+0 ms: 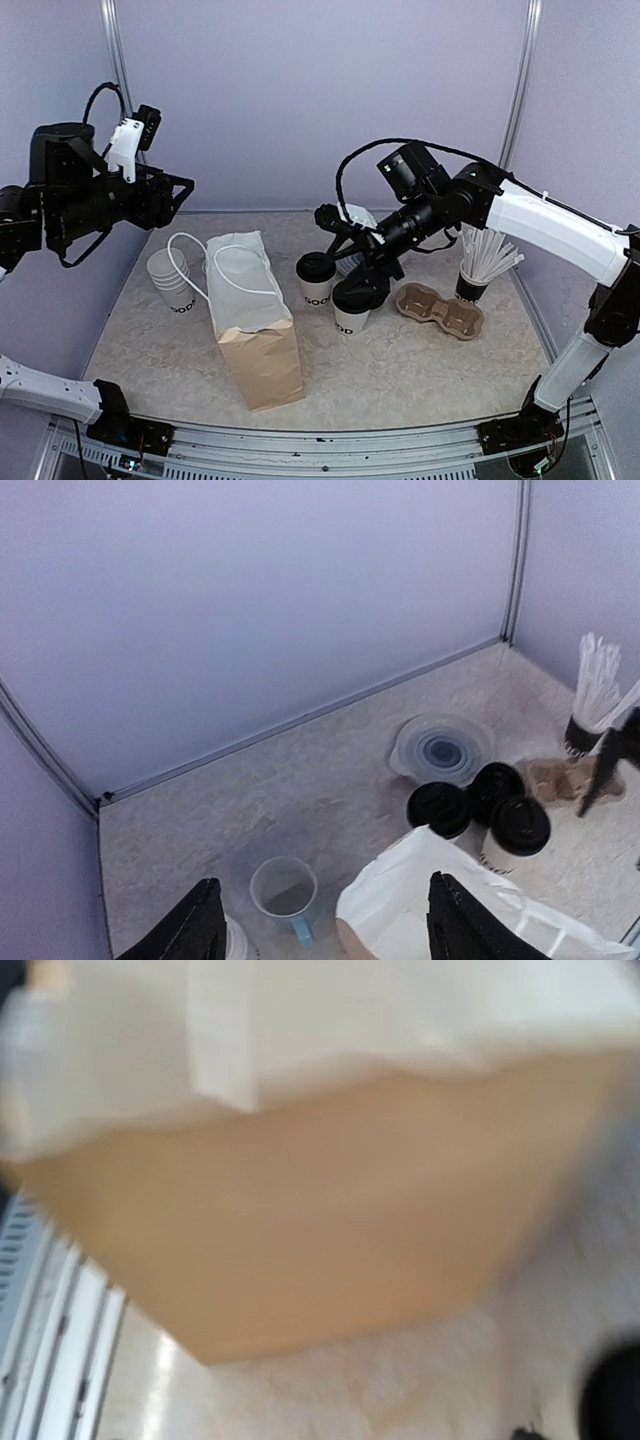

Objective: Pack the takeout coffee

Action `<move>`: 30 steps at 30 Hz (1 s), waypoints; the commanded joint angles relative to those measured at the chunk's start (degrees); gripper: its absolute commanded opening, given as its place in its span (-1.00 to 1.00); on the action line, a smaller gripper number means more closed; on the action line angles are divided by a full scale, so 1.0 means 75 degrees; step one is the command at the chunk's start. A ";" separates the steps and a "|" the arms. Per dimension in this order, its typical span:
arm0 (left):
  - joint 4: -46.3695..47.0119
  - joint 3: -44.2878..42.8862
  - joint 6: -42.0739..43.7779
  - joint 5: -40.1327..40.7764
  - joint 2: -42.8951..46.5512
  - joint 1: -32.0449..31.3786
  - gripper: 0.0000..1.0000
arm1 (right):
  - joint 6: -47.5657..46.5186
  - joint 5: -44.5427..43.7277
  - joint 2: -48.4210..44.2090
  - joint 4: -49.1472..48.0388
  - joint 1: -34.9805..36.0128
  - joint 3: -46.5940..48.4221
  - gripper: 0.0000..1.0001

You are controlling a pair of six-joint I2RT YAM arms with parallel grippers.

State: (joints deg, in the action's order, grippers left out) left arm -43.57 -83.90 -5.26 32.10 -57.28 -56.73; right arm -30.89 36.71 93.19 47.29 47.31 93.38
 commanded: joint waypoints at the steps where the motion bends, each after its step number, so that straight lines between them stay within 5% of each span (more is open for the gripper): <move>1: -0.0690 -0.0067 0.1737 -0.2566 -0.0707 0.1992 0.32 | -0.1138 -0.0210 -0.0202 0.0461 0.1267 0.0550 0.45; 7: 0.0046 0.0121 0.1746 -0.3132 -0.1060 0.2939 0.32 | -0.1845 0.0774 0.0122 0.1651 0.2640 0.1035 -0.16; 11: 0.0175 0.0126 0.1612 -0.3211 -0.1493 0.3141 0.32 | -0.1359 0.0290 0.0484 0.1153 0.3455 0.0693 -0.63; 14: 0.0079 0.0046 0.1206 -0.3287 -0.1892 0.3462 0.32 | -0.0614 -0.0392 0.0870 0.0543 0.3537 0.0470 -0.81; 20: 0.0098 0.0305 0.0335 -0.3573 -0.2117 0.4410 0.35 | -0.0093 -0.1581 0.0715 -0.0195 0.3074 0.0015 -0.91; 30: 0.0070 0.1349 0.0172 -0.4450 -0.1983 0.4609 0.31 | 0.0153 -0.2063 -0.0026 -0.0743 0.0883 -0.0305 -0.81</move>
State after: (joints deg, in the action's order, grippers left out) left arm -43.70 -76.84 -2.85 3.79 -73.71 -22.68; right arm -31.20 23.70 96.75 44.88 57.39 92.58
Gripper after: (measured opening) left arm 0.662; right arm 0.085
